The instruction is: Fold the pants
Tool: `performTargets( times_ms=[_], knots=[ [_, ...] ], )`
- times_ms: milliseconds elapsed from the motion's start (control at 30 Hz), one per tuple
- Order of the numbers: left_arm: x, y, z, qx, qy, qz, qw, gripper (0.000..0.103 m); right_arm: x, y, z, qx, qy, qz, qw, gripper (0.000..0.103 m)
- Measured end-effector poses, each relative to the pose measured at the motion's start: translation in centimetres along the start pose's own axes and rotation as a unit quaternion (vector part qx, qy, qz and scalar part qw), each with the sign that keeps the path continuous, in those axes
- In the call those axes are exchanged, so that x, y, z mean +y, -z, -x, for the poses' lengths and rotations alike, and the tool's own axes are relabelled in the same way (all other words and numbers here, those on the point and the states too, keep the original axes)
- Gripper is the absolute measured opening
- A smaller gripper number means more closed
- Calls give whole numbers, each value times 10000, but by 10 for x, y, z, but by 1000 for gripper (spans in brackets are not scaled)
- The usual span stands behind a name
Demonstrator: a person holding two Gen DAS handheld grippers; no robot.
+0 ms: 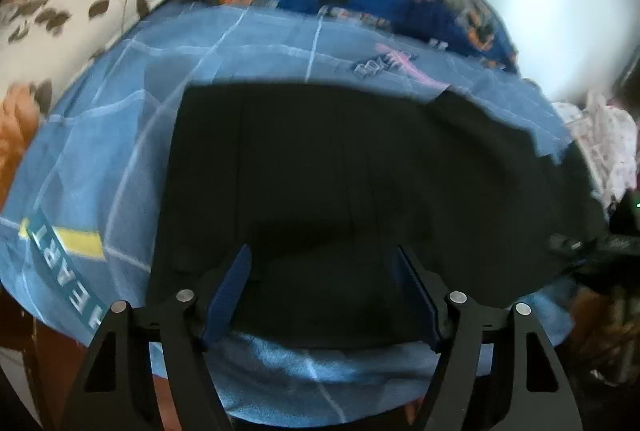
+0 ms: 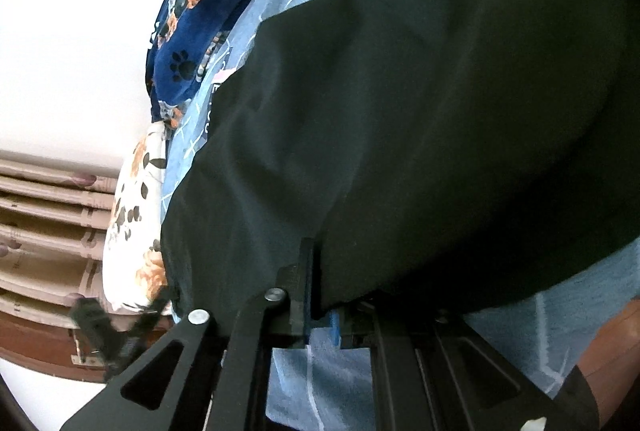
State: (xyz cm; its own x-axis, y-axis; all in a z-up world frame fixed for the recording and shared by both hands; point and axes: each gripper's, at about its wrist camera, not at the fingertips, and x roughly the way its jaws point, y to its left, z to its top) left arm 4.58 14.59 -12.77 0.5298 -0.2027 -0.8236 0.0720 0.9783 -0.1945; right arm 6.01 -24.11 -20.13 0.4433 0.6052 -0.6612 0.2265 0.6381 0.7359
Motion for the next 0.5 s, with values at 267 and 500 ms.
performTargets(
  times_ms=[267,500],
  knots=[
    [-8,3,-3,37,-327,-258,9991,73,-57,-56,65,-905,-7,-522,9945,16],
    [-7,-1,-6,104,-351,-135,9992,73,-145,-139,134,-2000,-578,-1247,9701,30]
  ],
)
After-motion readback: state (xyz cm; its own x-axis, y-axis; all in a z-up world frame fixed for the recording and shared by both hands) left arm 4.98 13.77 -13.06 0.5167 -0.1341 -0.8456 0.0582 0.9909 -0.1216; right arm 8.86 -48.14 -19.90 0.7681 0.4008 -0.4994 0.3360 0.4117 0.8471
